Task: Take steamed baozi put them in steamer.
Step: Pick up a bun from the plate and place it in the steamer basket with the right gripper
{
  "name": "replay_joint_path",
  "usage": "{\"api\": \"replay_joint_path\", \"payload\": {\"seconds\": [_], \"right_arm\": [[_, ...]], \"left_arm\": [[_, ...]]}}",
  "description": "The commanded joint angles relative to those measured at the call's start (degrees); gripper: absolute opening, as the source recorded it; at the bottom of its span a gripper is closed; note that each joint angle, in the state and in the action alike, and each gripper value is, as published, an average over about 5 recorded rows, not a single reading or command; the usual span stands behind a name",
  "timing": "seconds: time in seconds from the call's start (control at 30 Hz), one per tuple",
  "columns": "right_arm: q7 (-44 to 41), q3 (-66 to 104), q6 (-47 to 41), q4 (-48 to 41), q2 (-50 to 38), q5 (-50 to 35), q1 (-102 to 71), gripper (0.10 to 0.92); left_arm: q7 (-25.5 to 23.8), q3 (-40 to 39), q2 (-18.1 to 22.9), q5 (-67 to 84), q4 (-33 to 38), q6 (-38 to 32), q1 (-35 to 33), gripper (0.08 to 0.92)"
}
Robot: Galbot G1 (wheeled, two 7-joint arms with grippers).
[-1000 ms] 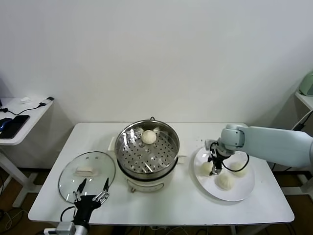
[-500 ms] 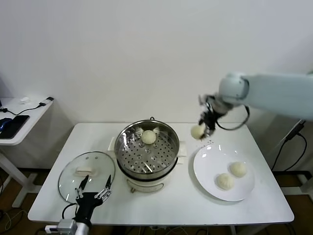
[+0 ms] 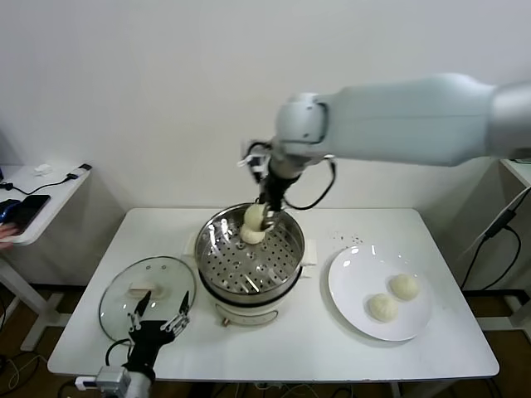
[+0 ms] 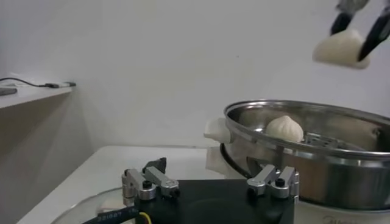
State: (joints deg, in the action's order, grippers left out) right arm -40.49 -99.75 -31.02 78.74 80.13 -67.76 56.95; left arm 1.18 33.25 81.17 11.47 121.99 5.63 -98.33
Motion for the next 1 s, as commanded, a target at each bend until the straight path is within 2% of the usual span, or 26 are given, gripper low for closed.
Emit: {"api": "replay_joint_path", "payload": {"seconds": [0.03,0.73,1.0], "right_arm": [[3.4,0.7,-2.0,-7.2,10.4,-1.4,-8.6,0.628],[3.8,1.2,1.3,-20.9,14.2,5.3,-20.2,0.637],[0.6,2.3,3.2,-18.1,11.1,5.4,-18.2,0.806]], "left_arm": [[0.0,0.0,-0.2,0.0,-0.1,-0.1,-0.1,0.823],[0.0,0.5,-0.6,0.1,-0.2,0.3,0.5,0.823],[0.0,0.7,-0.6,0.1,-0.1,0.4,0.5,0.823]]}}
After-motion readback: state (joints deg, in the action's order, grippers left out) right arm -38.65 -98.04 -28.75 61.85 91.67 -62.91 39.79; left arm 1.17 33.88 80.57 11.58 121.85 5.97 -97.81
